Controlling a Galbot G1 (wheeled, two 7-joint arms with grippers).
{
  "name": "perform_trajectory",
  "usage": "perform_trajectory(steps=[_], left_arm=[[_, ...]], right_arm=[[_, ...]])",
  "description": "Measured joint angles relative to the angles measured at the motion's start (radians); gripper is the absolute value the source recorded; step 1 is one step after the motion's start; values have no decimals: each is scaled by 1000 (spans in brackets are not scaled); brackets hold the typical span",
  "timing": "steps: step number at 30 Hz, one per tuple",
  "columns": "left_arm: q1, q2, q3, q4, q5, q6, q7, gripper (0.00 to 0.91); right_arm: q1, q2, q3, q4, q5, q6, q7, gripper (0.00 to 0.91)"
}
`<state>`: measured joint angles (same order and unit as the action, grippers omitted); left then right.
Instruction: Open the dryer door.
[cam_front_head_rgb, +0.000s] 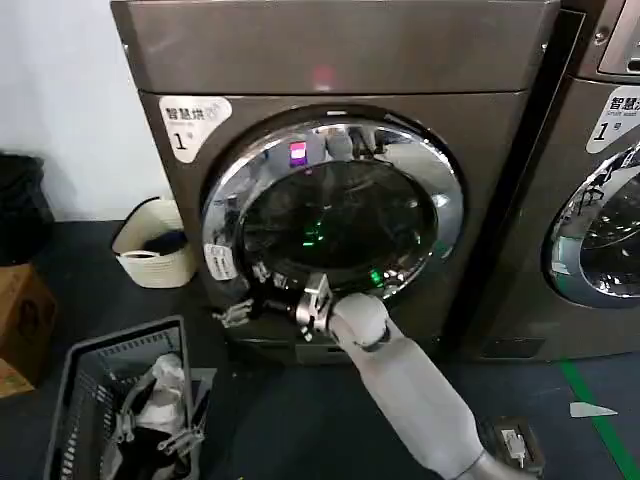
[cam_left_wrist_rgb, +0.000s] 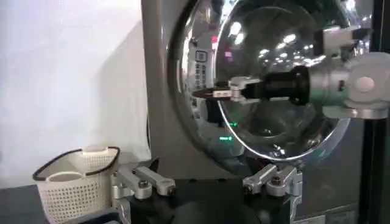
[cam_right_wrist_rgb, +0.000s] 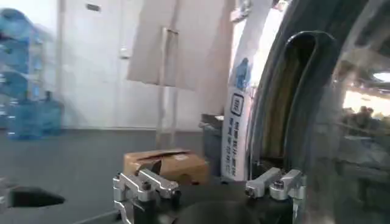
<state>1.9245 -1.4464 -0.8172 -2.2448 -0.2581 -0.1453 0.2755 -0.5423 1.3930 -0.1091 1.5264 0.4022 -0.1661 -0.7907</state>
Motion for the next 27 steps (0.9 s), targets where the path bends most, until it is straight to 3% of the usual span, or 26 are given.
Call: perform_trajectory(steps=[12,27], left_arm=[[-20,22,-39,-4,-44,37,3,907],[-88,87,-169,-11,-188,197,27,907]], right_arm=[[-41,-75,21,90,84,6,-72,907],[-91,-149,61,160,125,-24,-181,907]])
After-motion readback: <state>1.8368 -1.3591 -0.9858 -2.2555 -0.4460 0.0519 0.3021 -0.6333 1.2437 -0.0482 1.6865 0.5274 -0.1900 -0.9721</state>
